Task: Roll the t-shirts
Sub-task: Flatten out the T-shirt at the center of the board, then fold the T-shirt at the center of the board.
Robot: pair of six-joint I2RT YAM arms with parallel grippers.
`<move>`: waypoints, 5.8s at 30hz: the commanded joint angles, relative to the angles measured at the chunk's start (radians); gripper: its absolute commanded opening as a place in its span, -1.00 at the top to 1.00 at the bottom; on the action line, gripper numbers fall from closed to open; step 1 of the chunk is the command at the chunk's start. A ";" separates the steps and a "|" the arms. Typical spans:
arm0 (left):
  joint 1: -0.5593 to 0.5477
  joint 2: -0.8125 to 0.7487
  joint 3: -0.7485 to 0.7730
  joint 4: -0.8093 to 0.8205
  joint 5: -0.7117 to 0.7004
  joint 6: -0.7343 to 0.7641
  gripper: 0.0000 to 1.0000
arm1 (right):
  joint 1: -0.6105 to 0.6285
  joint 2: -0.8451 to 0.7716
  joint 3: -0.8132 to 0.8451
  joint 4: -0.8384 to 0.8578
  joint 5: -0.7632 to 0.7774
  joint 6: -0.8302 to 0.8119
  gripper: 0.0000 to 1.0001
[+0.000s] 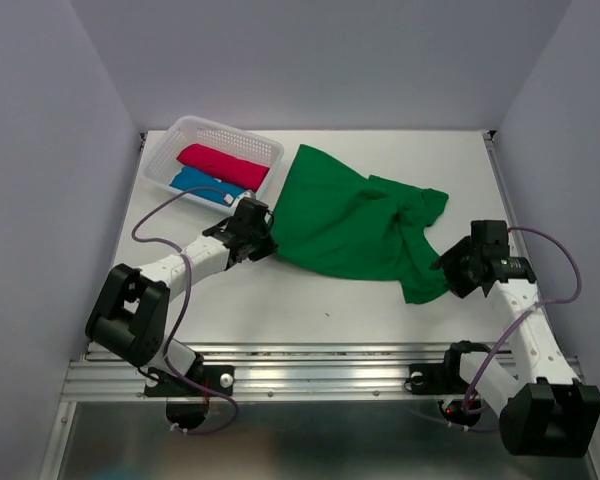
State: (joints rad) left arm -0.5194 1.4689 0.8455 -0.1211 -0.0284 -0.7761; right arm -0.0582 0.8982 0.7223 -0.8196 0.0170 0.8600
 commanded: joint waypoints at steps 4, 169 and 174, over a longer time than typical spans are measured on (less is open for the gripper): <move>0.022 -0.019 -0.039 0.029 -0.048 -0.015 1.00 | -0.003 0.134 -0.021 0.063 0.060 -0.070 -0.20; 0.177 1.107 1.603 -0.002 0.409 0.437 1.00 | -0.124 0.751 0.586 0.521 0.545 -0.452 0.99; 0.182 1.052 1.532 0.001 0.432 0.437 1.00 | -0.124 0.694 0.566 0.370 0.528 -0.355 0.99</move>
State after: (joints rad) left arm -0.3531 2.6225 2.4107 -0.1551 0.3840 -0.3492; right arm -0.1719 1.6752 1.2999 -0.3500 0.5552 0.4217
